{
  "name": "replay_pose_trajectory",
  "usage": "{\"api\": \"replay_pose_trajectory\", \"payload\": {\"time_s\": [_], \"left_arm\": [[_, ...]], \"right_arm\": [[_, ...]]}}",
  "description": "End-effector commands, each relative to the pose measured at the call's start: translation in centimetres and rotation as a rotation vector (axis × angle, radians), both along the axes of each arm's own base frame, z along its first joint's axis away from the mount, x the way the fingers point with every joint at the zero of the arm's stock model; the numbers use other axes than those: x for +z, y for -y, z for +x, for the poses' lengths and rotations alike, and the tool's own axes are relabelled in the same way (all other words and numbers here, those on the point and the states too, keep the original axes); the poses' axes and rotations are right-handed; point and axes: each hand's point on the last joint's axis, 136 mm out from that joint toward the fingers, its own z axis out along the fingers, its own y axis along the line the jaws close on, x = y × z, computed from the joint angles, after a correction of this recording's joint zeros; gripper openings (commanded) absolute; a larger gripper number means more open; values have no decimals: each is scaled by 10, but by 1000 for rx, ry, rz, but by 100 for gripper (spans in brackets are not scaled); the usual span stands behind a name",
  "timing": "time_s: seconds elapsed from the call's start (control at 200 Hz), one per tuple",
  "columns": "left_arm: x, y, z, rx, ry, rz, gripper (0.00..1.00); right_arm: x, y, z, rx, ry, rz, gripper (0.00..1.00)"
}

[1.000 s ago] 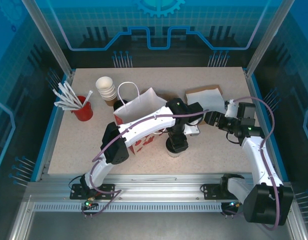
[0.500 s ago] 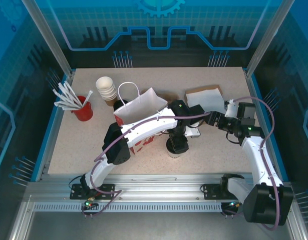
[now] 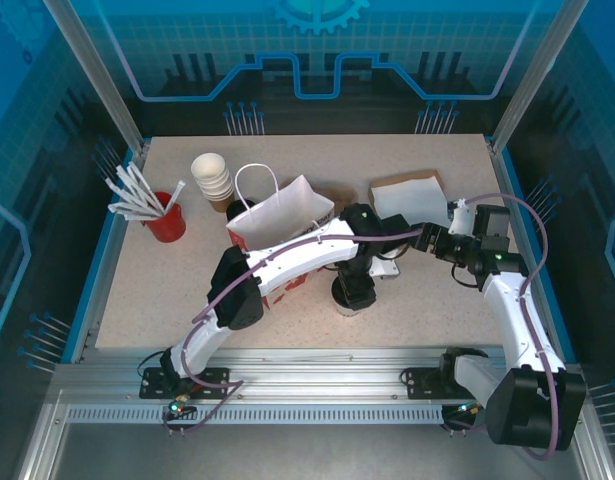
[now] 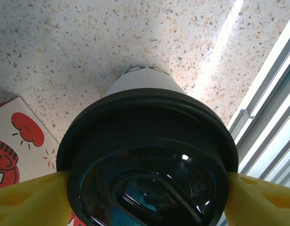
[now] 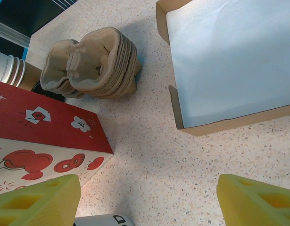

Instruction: Pack the takeout coffee

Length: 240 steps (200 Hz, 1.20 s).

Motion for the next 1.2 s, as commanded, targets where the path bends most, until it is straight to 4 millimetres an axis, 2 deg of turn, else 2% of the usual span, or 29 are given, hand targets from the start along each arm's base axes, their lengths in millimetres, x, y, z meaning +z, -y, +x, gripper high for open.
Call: {"api": "replay_pose_trajectory", "payload": {"time_s": [0.0, 0.85, 1.196], "left_arm": [[2, 0, 0, -1, 11, 20, 79], [6, -3, 3, 2, 59, 46, 80], [-2, -5, 2, -3, 49, 65, 80]], "right_arm": [[-4, 1, -1, 9, -2, 7, 77], [-6, -4, -1, 28, -9, 14, 77], [-5, -5, -1, 35, -8, 11, 77]]}}
